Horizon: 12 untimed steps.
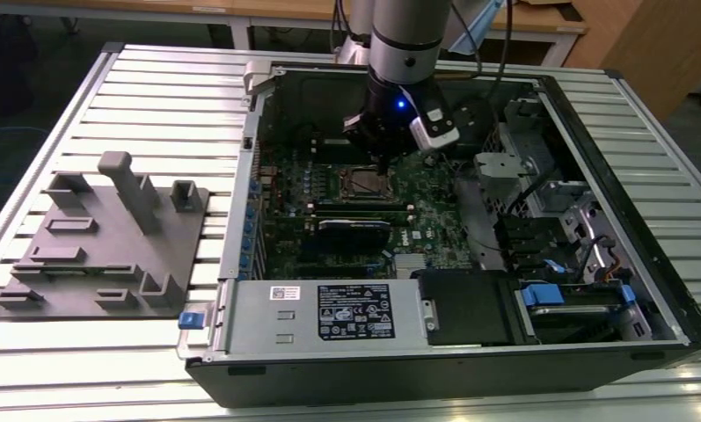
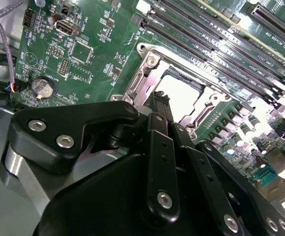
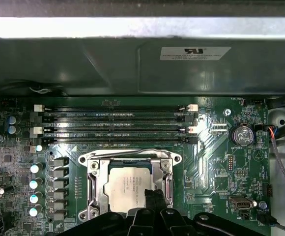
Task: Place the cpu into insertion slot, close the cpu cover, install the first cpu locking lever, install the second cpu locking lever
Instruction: 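Install the second cpu locking lever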
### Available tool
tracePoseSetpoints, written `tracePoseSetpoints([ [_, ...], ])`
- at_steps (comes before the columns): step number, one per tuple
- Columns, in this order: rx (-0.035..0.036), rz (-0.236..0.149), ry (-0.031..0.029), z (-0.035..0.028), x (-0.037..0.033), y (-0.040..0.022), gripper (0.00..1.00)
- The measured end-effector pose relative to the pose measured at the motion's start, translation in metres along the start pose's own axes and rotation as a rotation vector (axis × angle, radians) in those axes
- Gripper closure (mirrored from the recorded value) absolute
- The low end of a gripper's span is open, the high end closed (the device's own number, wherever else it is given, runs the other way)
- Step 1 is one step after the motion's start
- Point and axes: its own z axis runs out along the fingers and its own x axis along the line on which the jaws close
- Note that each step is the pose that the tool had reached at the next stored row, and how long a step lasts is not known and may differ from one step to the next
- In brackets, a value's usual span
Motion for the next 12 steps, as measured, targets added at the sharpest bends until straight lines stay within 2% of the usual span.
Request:
tracePoseSetpoints([
  [5, 0.0000, 0.000, 0.0000, -0.0020, 0.0000, 0.0000, 0.89],
  [12, 0.0027, 0.000, -0.0001, -0.0122, 0.0000, 0.0005, 0.89],
])
